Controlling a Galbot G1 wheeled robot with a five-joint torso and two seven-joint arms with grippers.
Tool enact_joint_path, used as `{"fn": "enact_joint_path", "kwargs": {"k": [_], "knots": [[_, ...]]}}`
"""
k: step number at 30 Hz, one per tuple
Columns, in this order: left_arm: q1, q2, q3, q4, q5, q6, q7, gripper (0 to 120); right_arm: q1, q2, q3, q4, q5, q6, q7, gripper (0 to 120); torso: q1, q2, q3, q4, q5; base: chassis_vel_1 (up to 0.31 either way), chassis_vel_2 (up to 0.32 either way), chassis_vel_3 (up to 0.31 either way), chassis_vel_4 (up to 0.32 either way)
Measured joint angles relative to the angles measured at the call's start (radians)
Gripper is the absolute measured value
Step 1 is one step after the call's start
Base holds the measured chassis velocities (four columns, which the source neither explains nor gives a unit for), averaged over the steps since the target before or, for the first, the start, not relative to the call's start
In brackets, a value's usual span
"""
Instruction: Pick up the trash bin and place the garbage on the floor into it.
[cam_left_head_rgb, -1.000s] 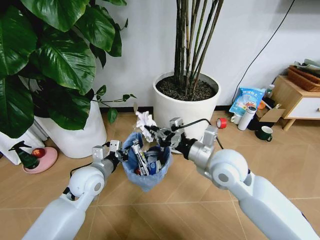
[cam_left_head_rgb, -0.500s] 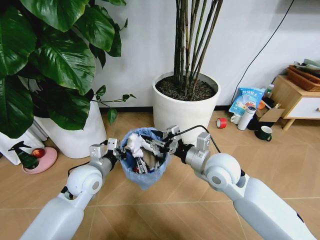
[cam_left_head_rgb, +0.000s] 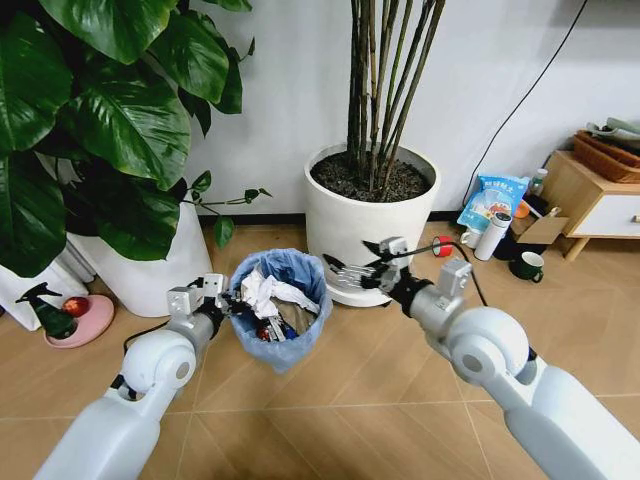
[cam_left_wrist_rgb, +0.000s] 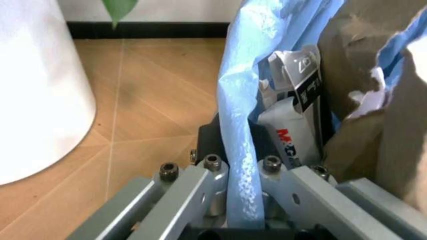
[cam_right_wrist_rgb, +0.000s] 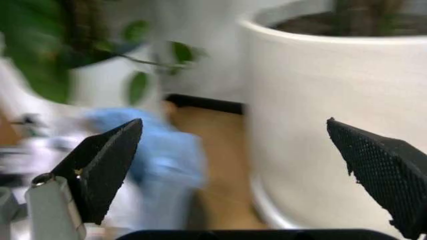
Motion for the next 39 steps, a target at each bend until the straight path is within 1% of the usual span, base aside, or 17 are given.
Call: {"fn": "enact_joint_path", "kwargs": {"k": [1,3,4,5,6,7,8,9,10,15,17,19,21,22,23,35,39], "knots": [[0.007,-0.001,-0.002,-0.006,0.004,-0.001,-0.001,0,-0.039,0.007,0.039,0.000,-0.039,0.003,-0.007,100,0.000,0.000,0.000,0.0003,0.0001,0.000,0.000,0.000,0.000],[0.021,0.000,-0.005,-0.019,0.014,-0.003,-0.003,0,-0.187,0.037,0.168,0.005,-0.139,0.007,-0.054,100,0.000,0.000,0.000,-0.0009,0.0002,0.000,0.000,0.000,0.000],[0.021,0.000,-0.005,-0.019,0.014,-0.003,-0.003,0,-0.187,0.037,0.168,0.005,-0.139,0.007,-0.054,100,0.000,0.000,0.000,-0.0009,0.0002,0.000,0.000,0.000,0.000],[0.026,0.001,-0.006,-0.023,0.014,-0.003,-0.003,0,-0.229,0.048,0.203,0.012,-0.160,0.007,-0.063,100,0.000,0.000,0.000,-0.0009,0.0006,0.000,0.000,0.000,0.000],[0.028,0.003,-0.007,-0.026,0.015,-0.003,-0.003,0,-0.281,0.064,0.245,0.020,-0.181,0.008,-0.072,100,0.000,0.000,0.000,-0.0008,-0.0005,0.000,0.000,0.000,0.000],[0.029,0.004,-0.008,-0.028,0.015,-0.003,-0.003,0,-0.325,0.081,0.282,0.025,-0.198,0.012,-0.082,100,0.000,0.000,0.000,-0.0011,-0.0002,0.000,0.000,0.000,0.000],[0.029,0.004,-0.008,-0.028,0.015,-0.003,-0.003,0,-0.325,0.081,0.282,0.025,-0.198,0.012,-0.082,100,0.000,0.000,0.000,-0.0011,-0.0002,0.000,0.000,0.000,0.000],[0.029,0.005,-0.009,-0.029,0.015,-0.003,-0.003,0,-0.352,0.094,0.307,0.026,-0.210,0.019,-0.088,100,0.000,0.000,0.000,-0.0006,0.0003,0.000,0.000,0.000,0.000],[0.028,0.004,-0.009,-0.029,0.015,-0.003,-0.003,0,-0.382,0.111,0.335,0.027,-0.225,0.027,-0.097,100,0.000,0.000,0.000,-0.0006,-0.0001,0.000,0.000,0.000,0.000],[0.026,0.002,-0.007,-0.030,0.015,-0.004,-0.003,0,-0.431,0.134,0.379,0.019,-0.242,0.043,-0.112,100,0.000,0.000,0.000,-0.0002,0.0001,0.023,-0.015,-0.013,0.019],[0.026,0.002,-0.007,-0.030,0.015,-0.004,-0.003,0,-0.440,0.137,0.387,0.016,-0.245,0.047,-0.115,100,0.000,0.000,0.000,-0.0003,-0.0004,0.069,-0.062,-0.068,0.070],[0.027,0.001,-0.006,-0.032,0.015,-0.004,-0.003,0,-0.449,0.141,0.396,0.011,-0.246,0.053,-0.117,100,0.000,0.000,0.000,-0.0003,0.0002,0.109,-0.127,-0.113,0.125],[0.029,0.002,-0.006,-0.033,0.015,-0.004,-0.003,0,-0.452,0.142,0.399,0.009,-0.246,0.055,-0.118,100,0.000,0.000,0.000,-0.0003,-0.0002,0.128,-0.150,-0.128,0.140],[0.030,0.003,-0.006,-0.035,0.015,-0.004,-0.004,0,-0.457,0.144,0.400,0.005,-0.247,0.060,-0.120,100,0.000,0.000,0.000,-0.0004,-0.0005,0.199,-0.179,-0.185,0.154],[0.031,0.004,-0.006,-0.038,0.015,-0.005,-0.005,0,-0.461,0.148,0.401,0.000,-0.250,0.066,-0.122,100,0.000,0.000,0.000,-0.0005,0.0002,0.199,-0.219,-0.218,0.199],[0.041,0.009,-0.005,-0.052,0.011,-0.005,-0.016,0,-0.518,0.178,0.432,-0.014,-0.262,0.100,-0.137,100,0.000,0.000,0.000,-0.0004,-0.0003,0.216,-0.205,-0.202,0.212],[0.043,0.004,-0.001,-0.056,0.011,-0.005,-0.017,0,-0.551,0.198,0.439,-0.043,-0.269,0.123,-0.145,100,0.000,0.000,0.000,-0.0002,-0.0002,0.173,-0.172,-0.170,0.200]]}}
